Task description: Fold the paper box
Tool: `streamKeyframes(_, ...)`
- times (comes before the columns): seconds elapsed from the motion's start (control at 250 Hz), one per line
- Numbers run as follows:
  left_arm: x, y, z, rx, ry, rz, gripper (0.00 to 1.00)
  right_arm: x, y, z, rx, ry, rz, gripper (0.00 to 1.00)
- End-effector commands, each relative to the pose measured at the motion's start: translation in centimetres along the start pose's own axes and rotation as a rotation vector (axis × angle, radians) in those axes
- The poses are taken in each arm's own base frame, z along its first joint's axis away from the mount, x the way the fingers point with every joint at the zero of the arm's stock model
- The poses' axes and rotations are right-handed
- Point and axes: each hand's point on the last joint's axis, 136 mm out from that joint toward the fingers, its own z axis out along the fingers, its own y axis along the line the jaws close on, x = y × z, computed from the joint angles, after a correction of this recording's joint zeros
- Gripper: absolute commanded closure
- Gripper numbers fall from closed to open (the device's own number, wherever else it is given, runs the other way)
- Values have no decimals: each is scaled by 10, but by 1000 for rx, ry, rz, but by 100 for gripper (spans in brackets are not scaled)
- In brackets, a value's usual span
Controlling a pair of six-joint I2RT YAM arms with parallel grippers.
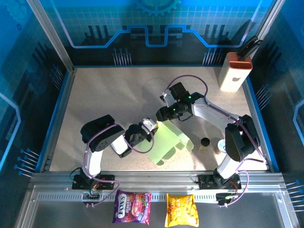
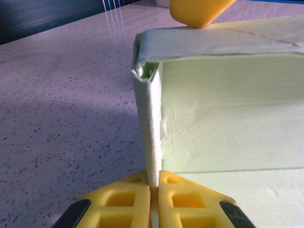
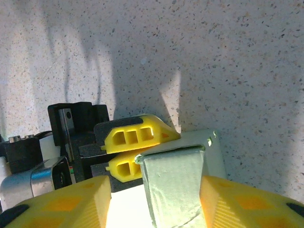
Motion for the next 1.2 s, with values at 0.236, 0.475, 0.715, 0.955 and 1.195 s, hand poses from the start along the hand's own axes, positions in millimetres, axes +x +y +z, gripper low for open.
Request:
streamKeyframes(0.236, 3, -5, -1, 24, 1, 21, 89, -1, -5, 4, 69, 7, -27, 60)
streamKeyframes(0.475, -1, -1, -4, 6, -6, 20, 75, 11, -2, 17, 90, 58, -43, 63)
streamKeyframes(0.715, -1, 1, -18, -7, -1, 6, 71, 11, 2, 14, 139, 62, -80, 63)
streamKeyframes(0.955, -1, 6, -38, -36, 2, -32, 63, 2, 6, 7, 158, 47, -105, 60)
streamKeyframes(1.195, 3, 6, -36, -36, 15, -31, 65, -6, 13, -3, 157, 28, -130, 57)
